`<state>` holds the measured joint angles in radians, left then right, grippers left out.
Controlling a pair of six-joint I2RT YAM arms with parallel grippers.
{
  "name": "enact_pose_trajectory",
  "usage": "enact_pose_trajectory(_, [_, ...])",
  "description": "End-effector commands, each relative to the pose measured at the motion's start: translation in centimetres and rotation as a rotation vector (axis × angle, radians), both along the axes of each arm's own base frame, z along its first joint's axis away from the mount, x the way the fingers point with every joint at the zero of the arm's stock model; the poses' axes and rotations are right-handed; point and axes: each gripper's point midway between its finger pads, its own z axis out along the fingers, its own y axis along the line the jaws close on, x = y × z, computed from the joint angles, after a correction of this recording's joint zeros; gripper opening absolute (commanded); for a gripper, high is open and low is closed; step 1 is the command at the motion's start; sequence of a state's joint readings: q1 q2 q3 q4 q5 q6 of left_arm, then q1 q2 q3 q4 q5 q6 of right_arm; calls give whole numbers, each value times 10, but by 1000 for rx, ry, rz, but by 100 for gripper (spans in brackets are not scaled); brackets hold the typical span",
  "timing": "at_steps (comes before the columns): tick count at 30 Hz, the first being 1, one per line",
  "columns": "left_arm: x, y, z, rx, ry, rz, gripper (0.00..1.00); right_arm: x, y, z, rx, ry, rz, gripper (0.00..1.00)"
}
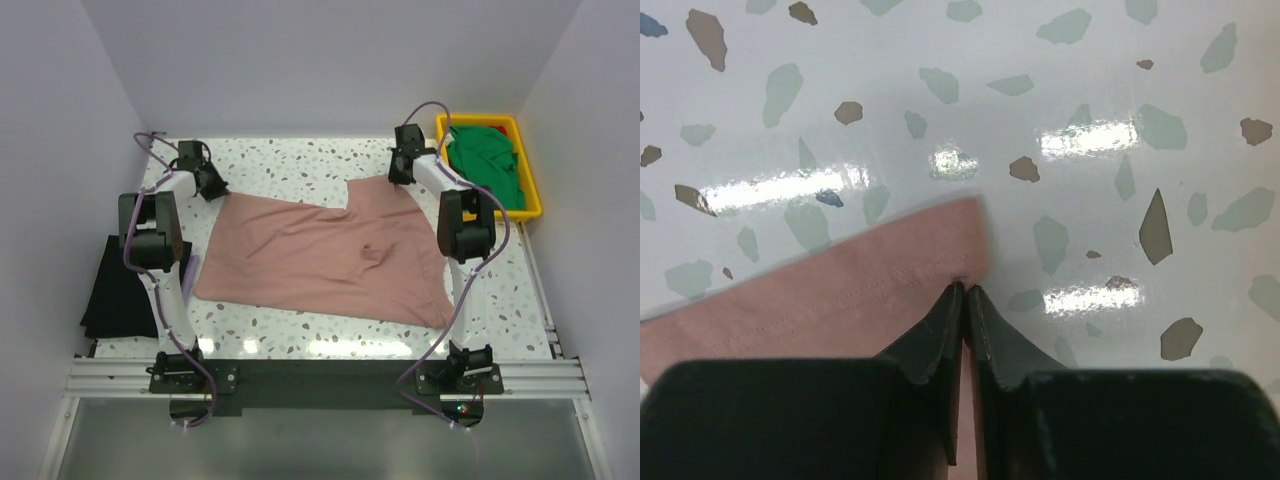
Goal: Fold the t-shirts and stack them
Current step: Fold the tshirt
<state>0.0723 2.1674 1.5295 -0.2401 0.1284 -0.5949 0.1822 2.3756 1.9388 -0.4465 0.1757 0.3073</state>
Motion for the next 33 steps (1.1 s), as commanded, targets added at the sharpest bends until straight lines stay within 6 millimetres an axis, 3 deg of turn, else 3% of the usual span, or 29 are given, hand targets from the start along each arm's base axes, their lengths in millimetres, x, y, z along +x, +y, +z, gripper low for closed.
enact_pose_trajectory(1, [18, 11, 16, -6, -84, 39, 0, 6, -4, 9, -25, -14, -5, 7])
enact_pose_trajectory(4, [17, 16, 18, 2, -92, 57, 0, 15, -3, 26, -9, -75, -3, 0])
enact_pose_trajectory(9, [19, 25, 25, 4, -119, 79, 0, 35, -11, 77, 11, -221, -30, 0])
enact_pose_trajectory(17, [26, 35, 34, -7, -152, 107, 0, 55, -25, 128, 105, -375, -45, 0])
enact_pose_trajectory(25, [32, 38, 43, -37, -192, 134, 0, 68, -32, 152, 184, -451, -33, 0])
enact_pose_trajectory(33, [43, 30, 53, -106, -241, 127, 0, 64, -32, 152, 204, -459, -6, 0])
